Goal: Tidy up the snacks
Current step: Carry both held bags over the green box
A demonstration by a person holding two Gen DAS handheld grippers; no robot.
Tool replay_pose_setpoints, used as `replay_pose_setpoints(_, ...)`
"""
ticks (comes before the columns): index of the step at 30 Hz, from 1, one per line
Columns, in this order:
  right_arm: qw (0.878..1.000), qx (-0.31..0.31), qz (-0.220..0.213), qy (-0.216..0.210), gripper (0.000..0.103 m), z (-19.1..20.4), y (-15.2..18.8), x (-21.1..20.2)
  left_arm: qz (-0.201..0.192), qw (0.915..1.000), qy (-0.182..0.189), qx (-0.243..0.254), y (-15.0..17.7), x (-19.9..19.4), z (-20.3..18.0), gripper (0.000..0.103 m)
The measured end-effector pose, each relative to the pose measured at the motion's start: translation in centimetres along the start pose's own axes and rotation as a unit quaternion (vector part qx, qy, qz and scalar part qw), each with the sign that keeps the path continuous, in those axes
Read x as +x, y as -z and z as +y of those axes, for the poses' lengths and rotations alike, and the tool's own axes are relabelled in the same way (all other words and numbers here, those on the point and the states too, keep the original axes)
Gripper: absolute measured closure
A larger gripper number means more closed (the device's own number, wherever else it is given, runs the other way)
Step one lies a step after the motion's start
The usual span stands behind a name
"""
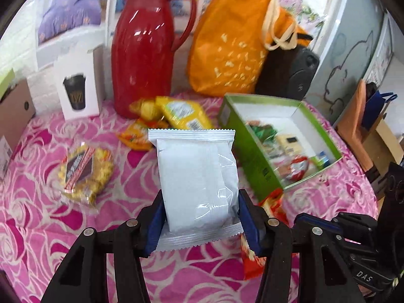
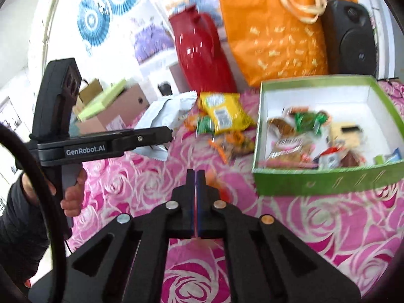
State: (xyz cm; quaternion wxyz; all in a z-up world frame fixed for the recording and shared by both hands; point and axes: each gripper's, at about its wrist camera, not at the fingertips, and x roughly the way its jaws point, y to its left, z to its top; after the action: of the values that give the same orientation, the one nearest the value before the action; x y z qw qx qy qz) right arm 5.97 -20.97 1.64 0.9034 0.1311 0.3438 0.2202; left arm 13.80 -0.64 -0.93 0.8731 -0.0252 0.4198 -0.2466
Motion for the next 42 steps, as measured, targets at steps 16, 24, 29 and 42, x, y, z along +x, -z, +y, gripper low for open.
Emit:
replay_pose_setpoints(16, 0.989, 0.002, 0.130, 0.072, 0.040, -3.4, 5.2, 5.5, 0.000, 0.9993, 0.029, 0.023, -0.5, 0.0, -4.2, 0.048)
replay_pose_setpoints(24, 0.992, 0.016, 0.115, 0.040, 0.090, -3.5, 5.1, 4.8, -0.003, 0.9993, 0.034, 0.018, -0.5, -0.3, -4.0, 0.048)
replay_pose_setpoints(29, 0.996, 0.000, 0.095, 0.005, 0.097, -1.9, 4.0, 2.2, -0.005, 0.9989, 0.040, 0.022, -0.8, -0.4, -4.5, 0.048)
replay_pose_setpoints(42, 0.999, -0.024, -0.002, 0.047, 0.102, -2.7, -1.4, -5.6, -0.030, 0.9968, 0.060, 0.042, -3.2, -1.3, -6.6, 0.048)
